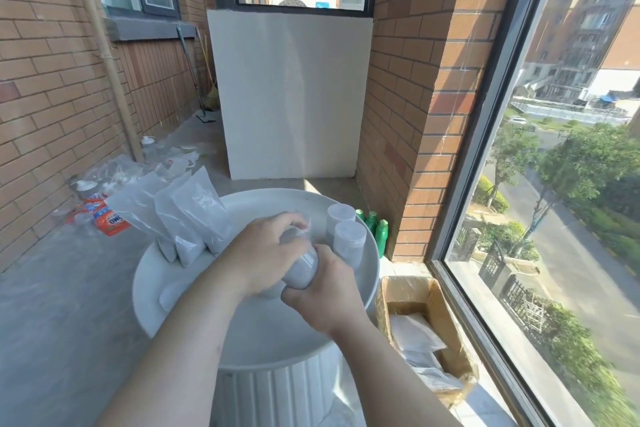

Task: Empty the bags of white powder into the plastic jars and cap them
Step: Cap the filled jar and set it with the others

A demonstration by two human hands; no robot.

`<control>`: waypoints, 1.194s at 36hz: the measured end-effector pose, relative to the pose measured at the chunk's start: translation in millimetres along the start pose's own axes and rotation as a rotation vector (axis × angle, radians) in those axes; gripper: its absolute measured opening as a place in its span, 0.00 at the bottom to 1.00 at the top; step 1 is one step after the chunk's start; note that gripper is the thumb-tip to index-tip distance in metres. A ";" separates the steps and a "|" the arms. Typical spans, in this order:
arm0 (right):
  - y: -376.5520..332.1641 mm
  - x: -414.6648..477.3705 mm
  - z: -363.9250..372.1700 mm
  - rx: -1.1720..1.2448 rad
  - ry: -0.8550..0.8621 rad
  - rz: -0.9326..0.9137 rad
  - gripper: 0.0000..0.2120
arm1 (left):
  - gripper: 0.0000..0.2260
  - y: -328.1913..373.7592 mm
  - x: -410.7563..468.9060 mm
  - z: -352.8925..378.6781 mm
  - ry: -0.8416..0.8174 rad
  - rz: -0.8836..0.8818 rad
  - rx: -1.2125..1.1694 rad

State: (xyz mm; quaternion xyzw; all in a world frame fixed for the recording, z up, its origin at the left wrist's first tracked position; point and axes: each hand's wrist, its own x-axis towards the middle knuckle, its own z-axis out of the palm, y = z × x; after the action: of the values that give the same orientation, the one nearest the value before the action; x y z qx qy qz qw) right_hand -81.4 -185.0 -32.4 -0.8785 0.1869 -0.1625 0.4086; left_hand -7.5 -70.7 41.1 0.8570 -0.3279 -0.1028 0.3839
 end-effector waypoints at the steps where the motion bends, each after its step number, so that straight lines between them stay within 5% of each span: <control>1: -0.2 0.4 -0.7 0.012 0.008 -0.001 0.20 | 0.15 -0.3 0.1 0.4 0.044 -0.007 0.125; 4: 0.4 0.7 -3.6 0.023 0.005 0.013 0.20 | 0.27 -3.3 1.3 4.2 0.073 -0.086 0.373; 14: 7.6 1.6 -7.8 0.164 -0.177 0.130 0.18 | 0.24 -12.6 4.6 5.4 -0.018 0.020 0.350; 20: 15.6 11.5 -9.7 0.115 -0.153 0.166 0.31 | 0.39 -16.5 6.0 13.2 -0.016 -0.002 0.189; 25: 27.8 15.2 -15.6 0.124 0.006 0.231 0.36 | 0.35 -18.7 7.7 13.9 0.110 -0.034 0.006; 31: 36.5 16.0 -25.6 0.056 0.115 0.249 0.34 | 0.20 -41.8 14.4 12.1 0.288 -0.101 0.145; 43: 46.2 28.7 -20.8 -0.454 0.239 0.179 0.31 | 0.18 -73.9 20.3 11.8 0.271 -0.258 0.226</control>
State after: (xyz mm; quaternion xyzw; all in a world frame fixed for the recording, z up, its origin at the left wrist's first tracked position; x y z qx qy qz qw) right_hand -74.3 -239.5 -51.8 -0.9021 0.3423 -0.1824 0.1890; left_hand 38.7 -54.5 -19.0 0.9355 -0.1703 0.0026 0.3095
